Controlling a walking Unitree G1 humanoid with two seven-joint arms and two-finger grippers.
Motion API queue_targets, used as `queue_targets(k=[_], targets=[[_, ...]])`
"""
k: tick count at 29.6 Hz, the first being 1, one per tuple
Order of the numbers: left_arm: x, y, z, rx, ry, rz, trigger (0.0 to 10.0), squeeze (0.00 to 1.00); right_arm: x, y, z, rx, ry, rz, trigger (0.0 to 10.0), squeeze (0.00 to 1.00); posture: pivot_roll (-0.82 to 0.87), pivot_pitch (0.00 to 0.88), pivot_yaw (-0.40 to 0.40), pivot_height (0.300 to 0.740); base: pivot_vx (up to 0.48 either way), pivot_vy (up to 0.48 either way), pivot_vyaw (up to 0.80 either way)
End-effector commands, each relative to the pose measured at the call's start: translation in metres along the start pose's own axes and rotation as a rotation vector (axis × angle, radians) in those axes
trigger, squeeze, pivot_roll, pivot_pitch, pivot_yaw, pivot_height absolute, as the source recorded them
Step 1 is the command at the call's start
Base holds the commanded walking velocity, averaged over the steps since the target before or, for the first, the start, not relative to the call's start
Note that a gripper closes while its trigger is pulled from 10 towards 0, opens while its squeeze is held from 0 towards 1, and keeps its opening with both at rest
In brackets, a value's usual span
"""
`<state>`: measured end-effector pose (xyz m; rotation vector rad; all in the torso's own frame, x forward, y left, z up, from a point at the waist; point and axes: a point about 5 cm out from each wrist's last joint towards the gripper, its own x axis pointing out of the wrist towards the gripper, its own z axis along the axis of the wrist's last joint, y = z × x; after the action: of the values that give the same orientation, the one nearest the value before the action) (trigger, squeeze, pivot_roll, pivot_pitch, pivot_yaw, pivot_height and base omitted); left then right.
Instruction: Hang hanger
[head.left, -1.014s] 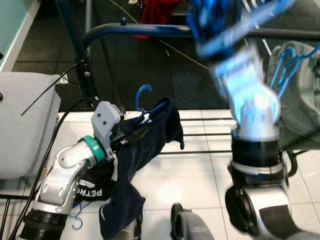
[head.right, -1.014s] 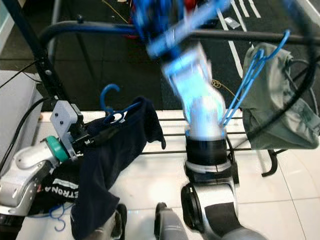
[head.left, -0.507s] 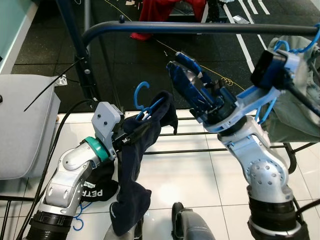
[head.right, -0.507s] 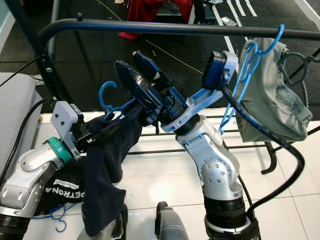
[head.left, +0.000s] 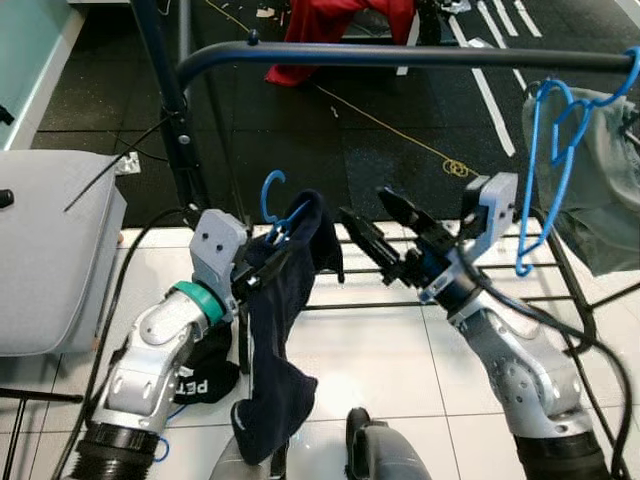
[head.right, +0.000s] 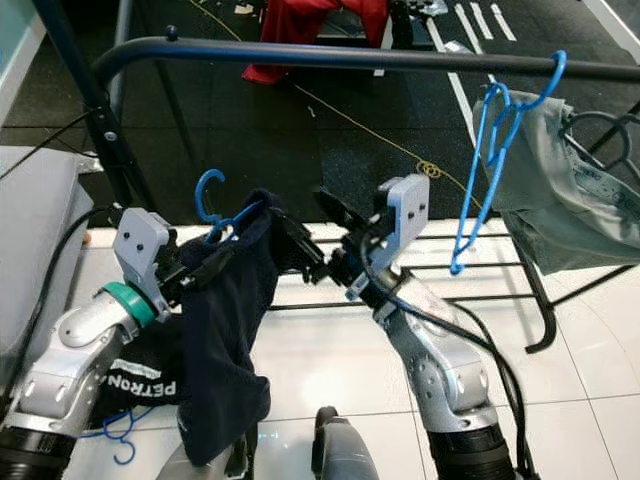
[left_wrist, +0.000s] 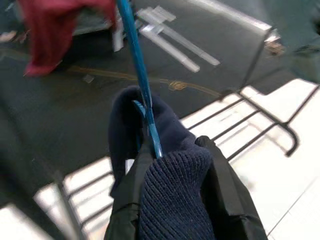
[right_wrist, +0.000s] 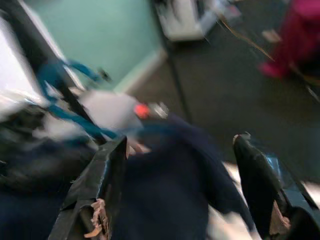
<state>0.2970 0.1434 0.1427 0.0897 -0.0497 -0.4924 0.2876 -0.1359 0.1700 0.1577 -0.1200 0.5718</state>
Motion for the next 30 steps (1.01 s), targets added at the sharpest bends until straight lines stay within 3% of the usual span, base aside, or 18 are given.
queue_targets(k=[1, 2, 3, 5, 7, 8, 9, 10, 11, 13, 15, 22, 30], targets=[[-0.003, 0.001, -0.01, -0.031, 0.04, 0.038, 0.0, 0.0, -0.005, -0.006, -0.009, -0.01, 0.034, -0.062, 10.0, 0.0, -0.05, 0.162, 0.061, 0.74, 0.0, 0.0, 0.0], [-0.004, 0.002, -0.012, -0.042, 0.054, 0.062, 0.0, 0.0, -0.007, -0.009, -0.014, 0.0, 0.059, -0.095, 10.0, 0.0, -0.05, 0.162, 0.061, 0.74, 0.0, 0.0, 0.0], [-0.005, 0.007, -0.022, -0.111, 0.101, 0.147, 0.0, 0.0, -0.012, -0.015, -0.033, -0.004, 0.141, -0.17, 10.0, 0.0, -0.05, 0.158, 0.063, 0.74, 0.0, 0.0, 0.0], [-0.006, 0.009, -0.025, -0.129, 0.116, 0.177, 0.0, 0.0, -0.014, -0.017, -0.04, 0.005, 0.169, -0.196, 10.0, 0.0, -0.05, 0.158, 0.063, 0.74, 0.0, 0.0, 0.0], [-0.009, 0.01, -0.036, -0.15, 0.179, 0.205, 8.5, 0.0, -0.02, -0.021, -0.058, 0.026, 0.228, -0.264, 10.0, 0.0, -0.04, 0.144, 0.074, 0.74, 0.0, 0.0, 0.0], [-0.009, 0.01, -0.036, -0.15, 0.179, 0.205, 8.5, 0.0, -0.02, -0.021, -0.058, 0.026, 0.228, -0.264, 10.0, 0.0, -0.04, 0.144, 0.074, 0.74, 0.0, 0.0, 0.0], [-0.009, 0.01, -0.043, -0.154, 0.222, 0.22, 10.0, 0.0, -0.024, -0.023, -0.066, 0.015, 0.257, -0.298, 10.0, 0.0, -0.04, 0.137, 0.07, 0.74, 0.0, 0.0, 0.0], [-0.009, 0.01, -0.043, -0.154, 0.222, 0.22, 10.0, 0.0, -0.024, -0.023, -0.066, 0.015, 0.257, -0.298, 10.0, 0.0, -0.04, 0.137, 0.07, 0.74, 0.0, 0.0, 0.0], [-0.004, 0.008, -0.049, -0.133, 0.282, 0.253, 10.0, 0.0, -0.035, -0.033, -0.076, 0.029, 0.292, -0.364, 10.0, 0.0, -0.01, 0.147, -0.002, 0.74, 0.0, 0.0, 0.0], [-0.001, 0.007, -0.048, -0.112, 0.286, 0.264, 10.0, 0.0, -0.038, -0.037, -0.08, 0.033, 0.306, -0.387, 10.0, 0.0, -0.01, 0.151, -0.009, 0.74, 0.0, 0.0, 0.0], [-0.004, 0.012, -0.044, -0.154, 0.241, 0.268, 10.0, 0.0, -0.038, -0.035, -0.086, 0.022, 0.32, -0.387, 10.0, 0.0, -0.04, 0.136, 0.05, 0.74, 0.0, 0.0, 0.0], [-0.007, 0.012, -0.041, -0.184, 0.221, 0.255, 10.0, 0.0, -0.035, -0.032, -0.085, 0.045, 0.29, -0.387, 10.0, 0.0, -0.02, 0.138, 0.038, 0.74, 0.0, 0.0, 0.0], [-0.01, 0.019, -0.047, -0.216, 0.268, 0.34, 10.0, 0.0, -0.027, -0.023, -0.087, 0.053, 0.274, -0.349, 10.0, 0.0, -0.04, 0.15, 0.058, 0.74, 0.0, 0.0, 0.0]])
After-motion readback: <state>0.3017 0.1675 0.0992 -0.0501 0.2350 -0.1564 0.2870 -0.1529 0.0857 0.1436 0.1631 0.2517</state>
